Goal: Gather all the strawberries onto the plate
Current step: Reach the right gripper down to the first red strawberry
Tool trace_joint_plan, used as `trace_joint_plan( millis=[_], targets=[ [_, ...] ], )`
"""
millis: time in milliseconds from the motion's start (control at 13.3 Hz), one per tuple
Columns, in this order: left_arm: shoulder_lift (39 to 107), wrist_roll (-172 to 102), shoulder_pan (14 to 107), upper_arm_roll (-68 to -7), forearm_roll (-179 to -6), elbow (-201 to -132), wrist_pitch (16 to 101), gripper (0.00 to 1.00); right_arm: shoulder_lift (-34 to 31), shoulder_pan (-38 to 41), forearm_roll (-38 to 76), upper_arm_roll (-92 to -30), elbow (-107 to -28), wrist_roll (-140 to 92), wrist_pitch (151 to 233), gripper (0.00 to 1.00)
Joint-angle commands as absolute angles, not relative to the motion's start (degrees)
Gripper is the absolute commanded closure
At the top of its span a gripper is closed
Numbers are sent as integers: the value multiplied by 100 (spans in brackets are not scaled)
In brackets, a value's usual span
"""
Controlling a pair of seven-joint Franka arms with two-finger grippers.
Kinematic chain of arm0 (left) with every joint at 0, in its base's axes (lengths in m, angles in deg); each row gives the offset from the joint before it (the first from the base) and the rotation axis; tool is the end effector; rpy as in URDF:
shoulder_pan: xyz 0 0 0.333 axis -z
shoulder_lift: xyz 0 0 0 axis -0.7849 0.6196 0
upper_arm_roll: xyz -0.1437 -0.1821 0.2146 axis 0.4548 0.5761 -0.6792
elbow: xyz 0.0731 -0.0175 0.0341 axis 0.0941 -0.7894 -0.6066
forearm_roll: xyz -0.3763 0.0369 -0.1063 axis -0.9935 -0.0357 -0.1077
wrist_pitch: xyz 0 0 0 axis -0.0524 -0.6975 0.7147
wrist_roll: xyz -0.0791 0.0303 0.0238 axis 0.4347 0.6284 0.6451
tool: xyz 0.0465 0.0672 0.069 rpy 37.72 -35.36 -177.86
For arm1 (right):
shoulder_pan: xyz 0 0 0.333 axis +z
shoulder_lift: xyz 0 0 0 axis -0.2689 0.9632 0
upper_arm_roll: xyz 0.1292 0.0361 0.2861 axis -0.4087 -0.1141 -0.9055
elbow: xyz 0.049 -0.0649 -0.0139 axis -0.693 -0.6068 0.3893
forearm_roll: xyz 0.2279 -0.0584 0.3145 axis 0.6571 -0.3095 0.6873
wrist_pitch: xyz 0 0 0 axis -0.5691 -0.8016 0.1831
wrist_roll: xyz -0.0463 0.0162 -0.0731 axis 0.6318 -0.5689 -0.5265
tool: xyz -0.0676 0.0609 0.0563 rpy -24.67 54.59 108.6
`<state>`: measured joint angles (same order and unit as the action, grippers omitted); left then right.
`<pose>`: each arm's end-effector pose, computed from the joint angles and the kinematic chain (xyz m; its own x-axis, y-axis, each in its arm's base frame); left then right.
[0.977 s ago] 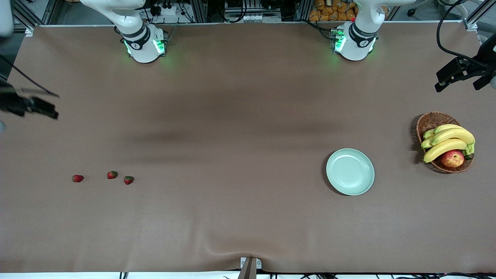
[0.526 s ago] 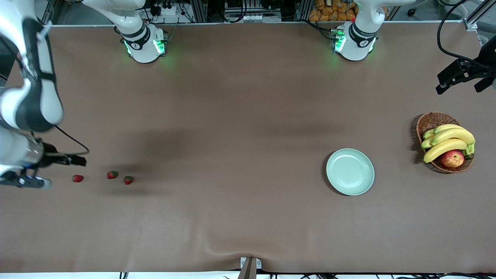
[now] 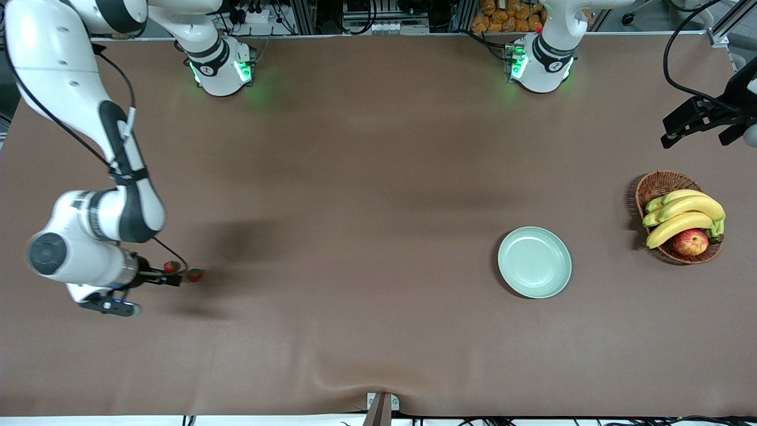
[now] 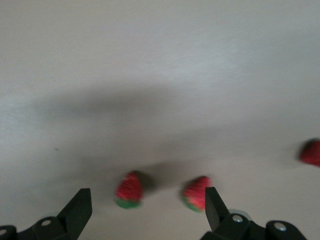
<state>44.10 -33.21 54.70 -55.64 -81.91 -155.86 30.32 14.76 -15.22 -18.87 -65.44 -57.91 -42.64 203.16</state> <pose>0.5349 -0.0257 0.6573 0.9986 0.0285 0.0452 0.0297 -0.9992 -0.0254 0.6997 -0.0074 0.2347 0.9715 -0.2340 -0.0368 -0.2327 -0.9719 0.0365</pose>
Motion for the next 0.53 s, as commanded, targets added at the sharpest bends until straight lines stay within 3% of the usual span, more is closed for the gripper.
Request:
trace_joint_plan(
  millis=[0, 451],
  targets=[
    [4458, -3371, 5488, -5548, -8198, -15550, 3079, 0, 1733, -1306, -1904, -6558, -5654, -4872, 20339, 0],
    [4476, -3362, 5181, -5557, -8190, -15576, 3044, 0, 1910, -1331, -1860, -6558, -5804, -4953, 20348, 0]
  ],
)
